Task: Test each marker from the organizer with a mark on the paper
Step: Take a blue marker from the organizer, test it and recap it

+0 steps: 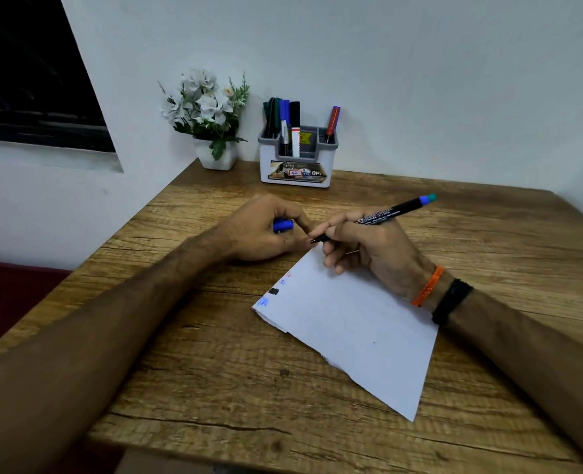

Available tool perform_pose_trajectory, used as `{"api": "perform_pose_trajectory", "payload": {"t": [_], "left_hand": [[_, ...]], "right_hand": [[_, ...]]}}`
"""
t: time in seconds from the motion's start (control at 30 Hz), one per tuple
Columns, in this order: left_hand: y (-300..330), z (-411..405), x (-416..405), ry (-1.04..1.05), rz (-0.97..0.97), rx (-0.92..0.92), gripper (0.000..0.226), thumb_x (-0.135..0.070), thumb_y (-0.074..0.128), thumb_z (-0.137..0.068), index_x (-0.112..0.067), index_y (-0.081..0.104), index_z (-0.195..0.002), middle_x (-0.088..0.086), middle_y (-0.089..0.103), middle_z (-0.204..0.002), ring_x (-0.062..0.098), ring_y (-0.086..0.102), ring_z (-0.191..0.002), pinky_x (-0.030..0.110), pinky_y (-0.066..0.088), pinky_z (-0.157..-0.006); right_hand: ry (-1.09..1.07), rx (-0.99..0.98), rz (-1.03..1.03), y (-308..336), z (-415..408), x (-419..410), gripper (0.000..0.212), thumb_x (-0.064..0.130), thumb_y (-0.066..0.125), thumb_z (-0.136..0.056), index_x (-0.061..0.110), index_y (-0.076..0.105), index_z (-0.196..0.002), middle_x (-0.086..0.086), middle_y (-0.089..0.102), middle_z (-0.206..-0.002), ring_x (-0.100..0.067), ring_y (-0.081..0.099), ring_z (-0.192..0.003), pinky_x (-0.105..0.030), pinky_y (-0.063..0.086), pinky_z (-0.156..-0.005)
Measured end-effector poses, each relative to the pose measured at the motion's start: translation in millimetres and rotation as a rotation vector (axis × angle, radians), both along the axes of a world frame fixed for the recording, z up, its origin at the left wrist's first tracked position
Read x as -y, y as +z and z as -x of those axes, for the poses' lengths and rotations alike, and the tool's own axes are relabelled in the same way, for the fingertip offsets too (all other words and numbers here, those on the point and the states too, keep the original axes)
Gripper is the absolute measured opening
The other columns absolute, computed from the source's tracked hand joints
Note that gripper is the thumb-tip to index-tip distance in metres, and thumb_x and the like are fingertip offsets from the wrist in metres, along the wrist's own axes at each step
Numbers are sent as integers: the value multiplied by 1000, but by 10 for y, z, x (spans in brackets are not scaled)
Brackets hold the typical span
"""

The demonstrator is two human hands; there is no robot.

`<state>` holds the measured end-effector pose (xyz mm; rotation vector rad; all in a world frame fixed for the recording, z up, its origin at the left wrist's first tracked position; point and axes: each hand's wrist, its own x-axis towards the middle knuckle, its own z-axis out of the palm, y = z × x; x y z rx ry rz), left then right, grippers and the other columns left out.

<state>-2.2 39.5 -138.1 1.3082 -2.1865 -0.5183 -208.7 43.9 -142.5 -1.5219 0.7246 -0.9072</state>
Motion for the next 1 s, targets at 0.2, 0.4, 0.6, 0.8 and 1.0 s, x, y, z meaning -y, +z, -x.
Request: {"api": "perform_pose_trajectory", "payload": {"t": [0.2,0.4,0.6,0.8,1.0], "left_hand": [[2,-11,-29,-44,-32,-9,20,-23,75,-82,-32,75,-99,-17,74,-98,0,65,-93,37,53,-91],[24,14,-57,-56,-85,31,20,-30,78,-77,-44,73,-90,-16,74,-88,5,66,-84,43,54,-84],[22,5,-38,-42,-115,34,26,-16,77,-78,-36,75,-96,-20,72,-89,3,66,-87,39,55,-87],[14,-3,-36,-35,-113,43,32,-13,74,-79,-43,72,-92,-35,65,-81,-3,64,-84,36,54,-89],[-17,-12,3,-31,-108,49,26,-14,73,-81,-31,75,-99,-26,68,-91,1,66,-90,38,55,-90]], "right_hand": [[110,-75,41,-34,-28,1,19,8,57,-79,3,75,-85,-10,65,-64,-16,62,-49,-23,51,-47],[99,-55,69,-4,-39,-16,17,7,59,-79,2,74,-86,-10,65,-65,-15,61,-50,-22,51,-47],[36,-152,177,7,-161,-100,16,-7,58,-91,-4,73,-87,-6,64,-61,-14,60,-47,-21,48,-43],[-37,-283,246,-81,-192,-139,14,2,62,-91,-1,74,-84,0,64,-56,-8,57,-41,-20,42,-37],[-32,-336,277,-55,-177,-185,14,3,63,-92,-5,73,-85,7,61,-46,-3,51,-33,-16,35,-34]]}}
